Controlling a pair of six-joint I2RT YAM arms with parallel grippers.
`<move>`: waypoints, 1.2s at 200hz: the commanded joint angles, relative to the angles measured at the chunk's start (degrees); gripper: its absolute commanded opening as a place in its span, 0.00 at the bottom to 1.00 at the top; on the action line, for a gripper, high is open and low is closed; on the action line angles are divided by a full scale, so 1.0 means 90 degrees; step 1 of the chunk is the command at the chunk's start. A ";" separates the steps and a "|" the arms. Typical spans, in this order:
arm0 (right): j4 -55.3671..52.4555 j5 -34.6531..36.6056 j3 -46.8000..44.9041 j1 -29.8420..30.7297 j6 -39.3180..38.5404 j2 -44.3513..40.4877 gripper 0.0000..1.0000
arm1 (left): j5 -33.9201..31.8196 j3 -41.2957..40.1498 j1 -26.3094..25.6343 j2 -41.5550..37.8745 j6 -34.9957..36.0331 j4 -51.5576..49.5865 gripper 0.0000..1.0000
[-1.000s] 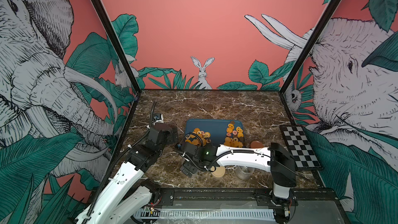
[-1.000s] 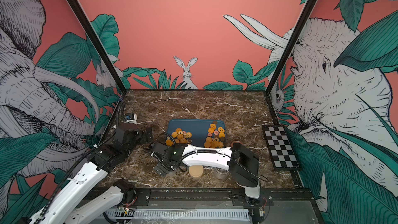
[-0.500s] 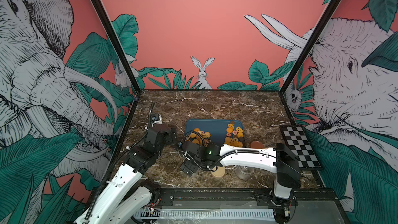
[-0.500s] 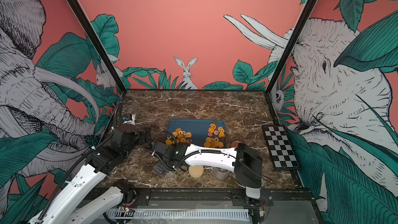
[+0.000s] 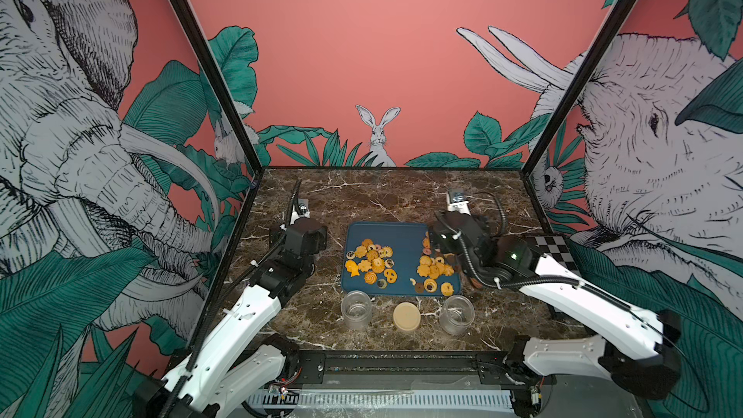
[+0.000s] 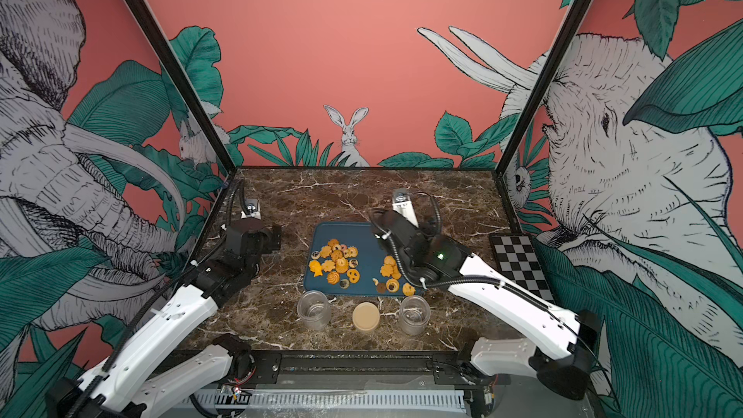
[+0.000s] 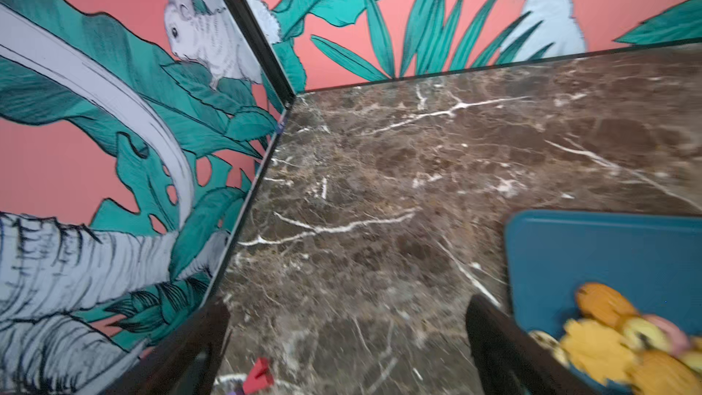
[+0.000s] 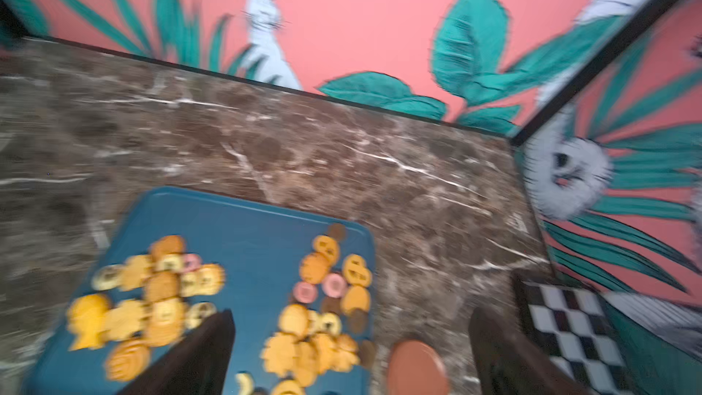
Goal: Pour the cookies out of the jar
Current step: Reset both arms
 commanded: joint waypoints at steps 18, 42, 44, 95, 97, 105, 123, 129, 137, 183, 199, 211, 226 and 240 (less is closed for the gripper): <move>0.2114 0.0881 -0.2183 -0.1447 -0.0962 -0.1487 0.99 | 0.0477 -0.0810 0.1514 0.0972 0.0355 0.2502 0.99; 0.3486 0.0907 -0.3143 -0.2494 -0.1456 -0.1666 0.99 | 0.1221 -0.1577 0.1701 0.1567 0.0764 0.4433 0.99; 0.3585 0.0917 -0.3211 -0.2565 -0.1475 -0.1644 0.99 | 0.1256 -0.1639 0.1700 0.1612 0.0778 0.4560 0.99; 0.6106 0.0528 -0.4000 -0.4033 -0.2216 0.0137 1.00 | 0.1924 -0.2497 0.1794 0.2857 0.1166 0.6996 0.99; 0.6403 0.0429 -0.4087 -0.4068 -0.2317 0.0227 0.99 | 0.1971 -0.2494 0.1811 0.2889 0.1140 0.7005 0.99; 0.7355 0.0091 -0.4367 -0.4182 -0.2652 0.0658 0.99 | 0.2304 -0.2532 0.1920 0.3053 0.1079 0.7190 0.99; 0.9401 -0.0353 -0.4817 -0.4397 -0.3220 0.1799 1.00 | 0.2760 -0.2572 0.2001 0.3548 0.1142 0.7736 0.98; 1.0033 -0.0499 -0.4834 -0.4440 -0.3595 0.2129 1.00 | 0.2866 -0.2550 0.1999 0.3740 0.1186 0.7853 0.98; 1.0283 -0.0817 -0.4824 -0.4507 -0.3750 0.2392 1.00 | 0.2959 -0.2531 0.2003 0.3991 0.1270 0.8201 0.99; 0.9422 -0.5192 -0.4611 -0.6294 -0.2774 0.2436 1.00 | 0.3177 -0.2164 0.2248 0.3856 0.0977 0.7217 0.99; 1.0499 -0.5295 -0.5090 -0.6165 -0.2987 0.2688 1.00 | 0.3146 -0.2205 0.2254 0.3950 0.0991 0.7460 0.99; 1.0219 -0.5254 -0.5019 -0.6175 -0.2950 0.2614 0.99 | 0.3157 -0.2173 0.2250 0.3882 0.0982 0.7301 1.00; 1.0409 -0.5010 -0.5043 -0.6080 -0.2997 0.2658 0.99 | 0.3143 -0.2181 0.2253 0.3883 0.0990 0.7310 1.00; 1.0340 -0.4619 -0.5091 -0.5997 -0.2954 0.2591 0.99 | 0.3159 -0.2197 0.2245 0.3853 0.0990 0.7296 1.00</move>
